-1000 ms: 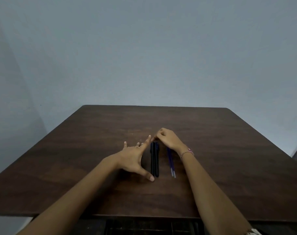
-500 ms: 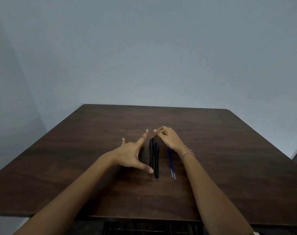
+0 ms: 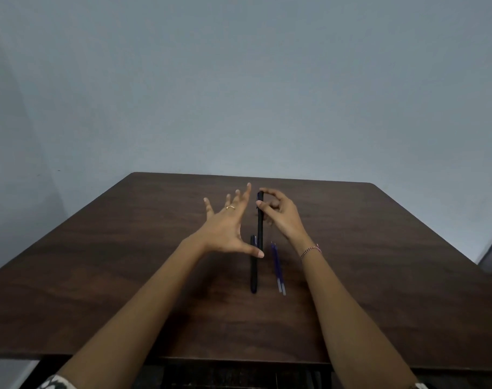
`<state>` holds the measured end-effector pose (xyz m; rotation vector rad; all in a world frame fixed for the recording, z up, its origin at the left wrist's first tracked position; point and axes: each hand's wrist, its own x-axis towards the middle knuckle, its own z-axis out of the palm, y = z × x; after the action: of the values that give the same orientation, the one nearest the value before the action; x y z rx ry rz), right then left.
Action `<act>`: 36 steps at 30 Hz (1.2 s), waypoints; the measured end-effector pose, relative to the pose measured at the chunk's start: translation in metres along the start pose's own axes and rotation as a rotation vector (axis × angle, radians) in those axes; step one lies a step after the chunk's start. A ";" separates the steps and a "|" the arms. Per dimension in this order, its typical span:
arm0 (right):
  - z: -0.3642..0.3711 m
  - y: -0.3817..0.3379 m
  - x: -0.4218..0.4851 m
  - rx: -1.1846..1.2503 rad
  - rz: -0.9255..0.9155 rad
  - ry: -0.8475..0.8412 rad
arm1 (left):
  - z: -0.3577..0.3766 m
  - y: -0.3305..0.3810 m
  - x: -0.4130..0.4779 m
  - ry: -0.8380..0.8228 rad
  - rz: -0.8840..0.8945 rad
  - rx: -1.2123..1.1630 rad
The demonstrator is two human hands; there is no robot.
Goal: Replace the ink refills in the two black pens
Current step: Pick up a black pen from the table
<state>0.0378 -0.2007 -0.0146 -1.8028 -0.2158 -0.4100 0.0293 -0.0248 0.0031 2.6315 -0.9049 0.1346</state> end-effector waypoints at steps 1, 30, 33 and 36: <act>-0.001 0.000 0.001 0.032 0.003 0.013 | 0.002 0.001 0.002 0.004 0.002 0.002; -0.003 -0.008 0.003 0.513 0.060 0.063 | 0.016 0.019 0.060 0.281 -0.118 -1.438; -0.004 -0.012 0.001 0.450 0.123 -0.003 | 0.014 0.017 0.059 0.329 -0.133 -1.478; -0.002 -0.013 -0.003 0.242 0.142 -0.118 | 0.013 0.016 0.058 0.379 -0.149 -1.530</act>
<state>0.0298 -0.1992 -0.0034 -1.5938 -0.2087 -0.1686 0.0649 -0.0749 0.0075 1.1594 -0.3513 -0.0847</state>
